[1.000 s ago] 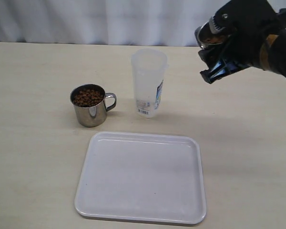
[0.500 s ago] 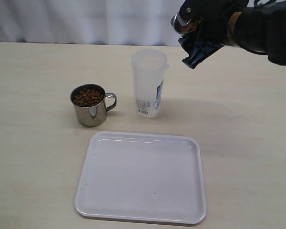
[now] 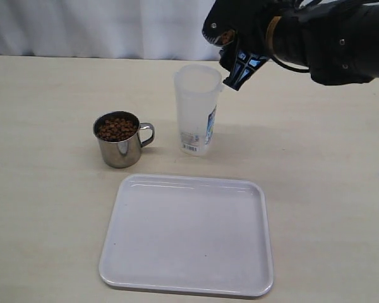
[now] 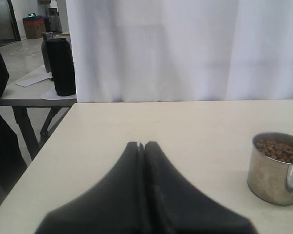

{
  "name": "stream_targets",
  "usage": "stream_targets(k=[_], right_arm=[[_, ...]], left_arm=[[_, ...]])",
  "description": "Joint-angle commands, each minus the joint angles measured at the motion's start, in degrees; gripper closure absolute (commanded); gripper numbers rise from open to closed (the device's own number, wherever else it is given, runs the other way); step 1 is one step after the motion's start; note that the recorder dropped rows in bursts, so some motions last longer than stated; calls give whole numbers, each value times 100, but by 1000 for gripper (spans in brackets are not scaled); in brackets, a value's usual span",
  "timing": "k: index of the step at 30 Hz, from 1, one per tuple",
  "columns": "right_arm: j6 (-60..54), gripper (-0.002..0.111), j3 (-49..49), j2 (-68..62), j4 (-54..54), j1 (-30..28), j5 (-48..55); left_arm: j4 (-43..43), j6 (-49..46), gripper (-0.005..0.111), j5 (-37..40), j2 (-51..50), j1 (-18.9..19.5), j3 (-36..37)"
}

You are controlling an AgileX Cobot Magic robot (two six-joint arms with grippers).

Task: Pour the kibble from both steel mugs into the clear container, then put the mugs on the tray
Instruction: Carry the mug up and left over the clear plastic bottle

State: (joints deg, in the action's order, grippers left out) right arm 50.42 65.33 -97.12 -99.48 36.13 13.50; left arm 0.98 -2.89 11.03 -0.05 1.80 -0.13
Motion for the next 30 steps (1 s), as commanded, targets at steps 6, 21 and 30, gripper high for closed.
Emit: stream_targets(k=[6, 21, 30], right_arm=[[-521, 104, 57, 17, -47, 0, -152], [-1137, 104, 95, -34, -47, 0, -277], [-1406, 104, 311, -252, -47, 0, -407]], left_arm=[[-18, 15, 107, -67, 5, -55, 13], [-18, 15, 107, -67, 5, -55, 13], [-18, 15, 107, -29, 5, -55, 13]])
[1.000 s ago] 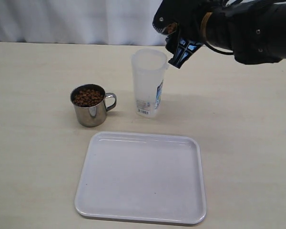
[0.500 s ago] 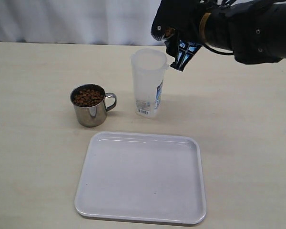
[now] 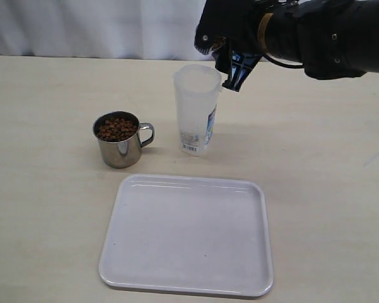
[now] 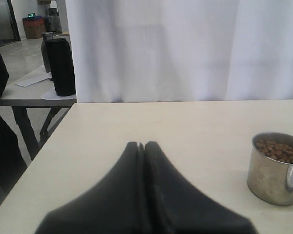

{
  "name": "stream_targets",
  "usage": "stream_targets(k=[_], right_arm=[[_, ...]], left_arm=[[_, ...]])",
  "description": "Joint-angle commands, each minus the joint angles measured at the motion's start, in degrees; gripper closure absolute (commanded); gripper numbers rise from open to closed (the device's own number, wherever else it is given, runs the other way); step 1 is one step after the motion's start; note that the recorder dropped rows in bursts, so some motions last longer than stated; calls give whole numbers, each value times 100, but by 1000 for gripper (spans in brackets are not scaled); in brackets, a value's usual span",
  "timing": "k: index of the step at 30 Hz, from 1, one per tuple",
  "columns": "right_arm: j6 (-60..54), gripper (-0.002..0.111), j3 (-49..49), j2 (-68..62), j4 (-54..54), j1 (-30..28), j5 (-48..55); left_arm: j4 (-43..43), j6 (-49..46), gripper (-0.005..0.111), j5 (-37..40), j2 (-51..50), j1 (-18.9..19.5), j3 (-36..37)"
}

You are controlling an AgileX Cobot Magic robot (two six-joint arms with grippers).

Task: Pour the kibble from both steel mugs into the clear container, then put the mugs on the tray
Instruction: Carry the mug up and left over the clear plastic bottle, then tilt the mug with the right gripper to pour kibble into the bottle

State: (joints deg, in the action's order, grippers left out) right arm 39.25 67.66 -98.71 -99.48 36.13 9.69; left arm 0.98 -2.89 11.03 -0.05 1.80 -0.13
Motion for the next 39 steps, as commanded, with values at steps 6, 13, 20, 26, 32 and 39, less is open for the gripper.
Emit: stream_targets(k=[6, 13, 20, 26, 32, 39], right_arm=[[-514, 104, 79, -159, -47, 0, -3], [-877, 104, 79, -159, -47, 102, 138], [-1223, 104, 79, -159, -47, 333, 599], [-1310, 104, 79, -159, -47, 333, 654], [-1539, 104, 79, -159, -47, 333, 755], [-1653, 104, 79, -159, -47, 333, 694]], left_arm=[[-18, 15, 107, -25, 5, -55, 13], [-18, 15, 107, -25, 5, -55, 13], [-18, 15, 107, -25, 5, -55, 13], [-18, 15, 107, -25, 5, -55, 13], [-18, 15, 107, -42, 5, -55, 13], [-18, 15, 107, -68, 5, -55, 13]])
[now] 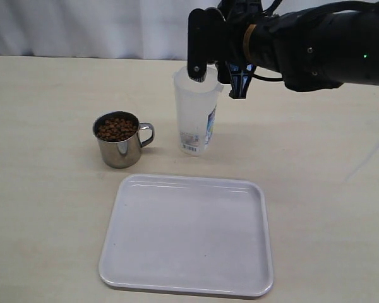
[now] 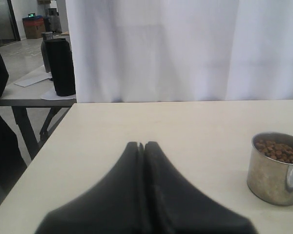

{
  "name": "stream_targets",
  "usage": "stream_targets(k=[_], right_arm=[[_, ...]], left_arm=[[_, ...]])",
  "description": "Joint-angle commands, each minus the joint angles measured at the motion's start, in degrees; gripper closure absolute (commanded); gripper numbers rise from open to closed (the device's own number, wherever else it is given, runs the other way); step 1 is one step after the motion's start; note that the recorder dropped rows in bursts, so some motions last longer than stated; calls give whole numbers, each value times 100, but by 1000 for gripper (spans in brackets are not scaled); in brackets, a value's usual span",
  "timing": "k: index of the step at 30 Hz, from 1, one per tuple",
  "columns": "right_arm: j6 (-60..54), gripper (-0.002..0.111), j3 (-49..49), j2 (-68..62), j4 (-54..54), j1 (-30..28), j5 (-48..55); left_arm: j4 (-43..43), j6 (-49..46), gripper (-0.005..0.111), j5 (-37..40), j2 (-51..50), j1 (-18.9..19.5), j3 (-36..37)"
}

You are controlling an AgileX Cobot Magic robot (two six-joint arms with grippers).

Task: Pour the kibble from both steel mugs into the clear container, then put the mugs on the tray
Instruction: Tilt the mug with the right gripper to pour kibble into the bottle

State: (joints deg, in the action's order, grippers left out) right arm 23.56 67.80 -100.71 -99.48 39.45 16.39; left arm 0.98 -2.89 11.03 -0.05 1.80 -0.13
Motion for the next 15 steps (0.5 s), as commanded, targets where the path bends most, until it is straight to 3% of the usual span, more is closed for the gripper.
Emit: stream_targets(k=[1, 15], right_arm=[[-101, 104, 64, 42, -47, 1, 26], [-746, 104, 64, 42, -47, 1, -138]], left_arm=[[-18, 15, 107, -68, 5, -55, 13], [-18, 15, 107, -68, 5, -55, 13]])
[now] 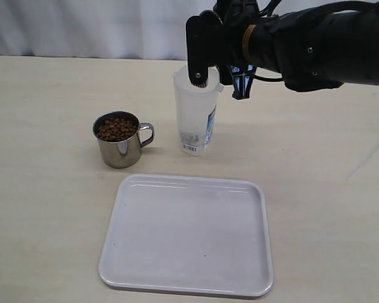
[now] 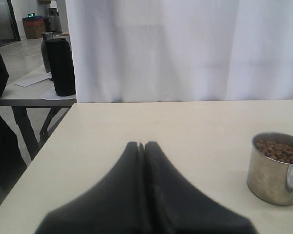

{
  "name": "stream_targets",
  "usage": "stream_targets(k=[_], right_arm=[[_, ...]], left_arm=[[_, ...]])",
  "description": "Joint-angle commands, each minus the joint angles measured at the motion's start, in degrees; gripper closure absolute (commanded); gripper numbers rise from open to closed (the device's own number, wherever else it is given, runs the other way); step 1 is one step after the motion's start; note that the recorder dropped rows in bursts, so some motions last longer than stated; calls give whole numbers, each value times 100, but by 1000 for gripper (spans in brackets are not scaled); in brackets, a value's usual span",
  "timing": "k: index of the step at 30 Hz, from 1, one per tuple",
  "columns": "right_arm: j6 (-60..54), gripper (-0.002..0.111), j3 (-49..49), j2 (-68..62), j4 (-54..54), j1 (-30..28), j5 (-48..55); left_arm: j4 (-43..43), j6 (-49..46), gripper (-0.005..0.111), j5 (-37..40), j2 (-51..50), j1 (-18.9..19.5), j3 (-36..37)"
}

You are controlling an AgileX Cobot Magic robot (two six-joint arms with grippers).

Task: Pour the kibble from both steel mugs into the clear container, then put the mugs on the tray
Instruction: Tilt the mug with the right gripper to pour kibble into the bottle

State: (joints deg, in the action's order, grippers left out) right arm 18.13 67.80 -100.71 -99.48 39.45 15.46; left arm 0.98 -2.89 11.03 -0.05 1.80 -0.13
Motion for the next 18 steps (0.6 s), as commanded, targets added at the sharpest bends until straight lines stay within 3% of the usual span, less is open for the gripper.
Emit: stream_targets(k=[1, 18], right_arm=[[-235, 104, 64, 42, -47, 1, -45], [-1003, 104, 54, 42, -47, 1, -35]], left_arm=[[-18, 15, 107, -68, 5, -55, 13], [-18, 15, 107, -16, 5, -55, 13]])
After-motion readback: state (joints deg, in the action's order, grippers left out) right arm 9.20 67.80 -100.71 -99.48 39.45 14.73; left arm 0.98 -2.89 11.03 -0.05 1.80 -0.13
